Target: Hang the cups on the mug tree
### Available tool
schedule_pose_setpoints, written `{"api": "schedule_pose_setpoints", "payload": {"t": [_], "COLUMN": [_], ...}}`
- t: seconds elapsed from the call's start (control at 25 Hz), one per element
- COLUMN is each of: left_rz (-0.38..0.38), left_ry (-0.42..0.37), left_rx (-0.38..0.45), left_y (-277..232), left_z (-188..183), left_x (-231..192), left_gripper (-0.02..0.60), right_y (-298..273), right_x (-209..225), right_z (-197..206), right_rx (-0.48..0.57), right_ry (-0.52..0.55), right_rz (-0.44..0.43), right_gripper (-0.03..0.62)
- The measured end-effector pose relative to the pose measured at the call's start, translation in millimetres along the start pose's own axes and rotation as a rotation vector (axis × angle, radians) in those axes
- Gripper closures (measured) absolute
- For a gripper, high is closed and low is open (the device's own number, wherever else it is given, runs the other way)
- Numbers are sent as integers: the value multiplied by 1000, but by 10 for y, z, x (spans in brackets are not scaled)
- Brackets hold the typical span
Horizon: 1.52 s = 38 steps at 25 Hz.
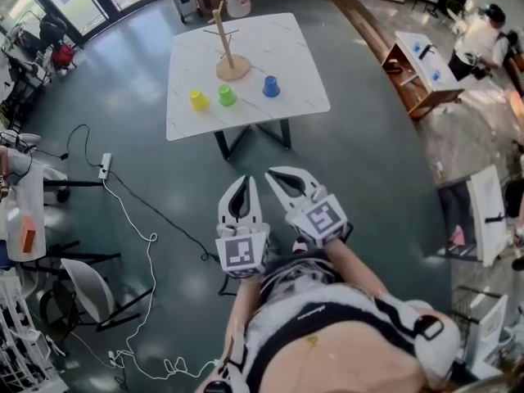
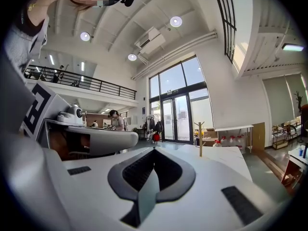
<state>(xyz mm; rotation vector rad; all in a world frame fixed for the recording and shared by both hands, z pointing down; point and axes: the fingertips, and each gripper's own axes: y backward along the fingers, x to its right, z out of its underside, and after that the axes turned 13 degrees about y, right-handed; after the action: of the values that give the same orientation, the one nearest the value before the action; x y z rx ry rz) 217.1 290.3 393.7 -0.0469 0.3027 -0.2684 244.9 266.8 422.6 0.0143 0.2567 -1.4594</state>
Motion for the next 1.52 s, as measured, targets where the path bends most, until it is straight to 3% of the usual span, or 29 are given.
{"api": "schedule_pose_setpoints", "payload": {"t": [0.76, 1.2, 1.52], "left_rz": [76, 62, 36], "left_ry": [-20, -1, 9], "left_rx": [-56, -52, -50], "left_y": [-430, -486, -691], "left_z": [-281, -365, -434], "left_x": [-1121, -1440, -1599], "left_gripper": [588, 588, 588], "right_y": [-1300, -1521, -1794], "right_x": [-110, -88, 23], "right_z": [-194, -189, -193], "right_rx": [-11, -36, -25], "right_ry": [0, -5, -23], "right_rz": [40, 77, 41], "right_gripper": [591, 591, 591]}}
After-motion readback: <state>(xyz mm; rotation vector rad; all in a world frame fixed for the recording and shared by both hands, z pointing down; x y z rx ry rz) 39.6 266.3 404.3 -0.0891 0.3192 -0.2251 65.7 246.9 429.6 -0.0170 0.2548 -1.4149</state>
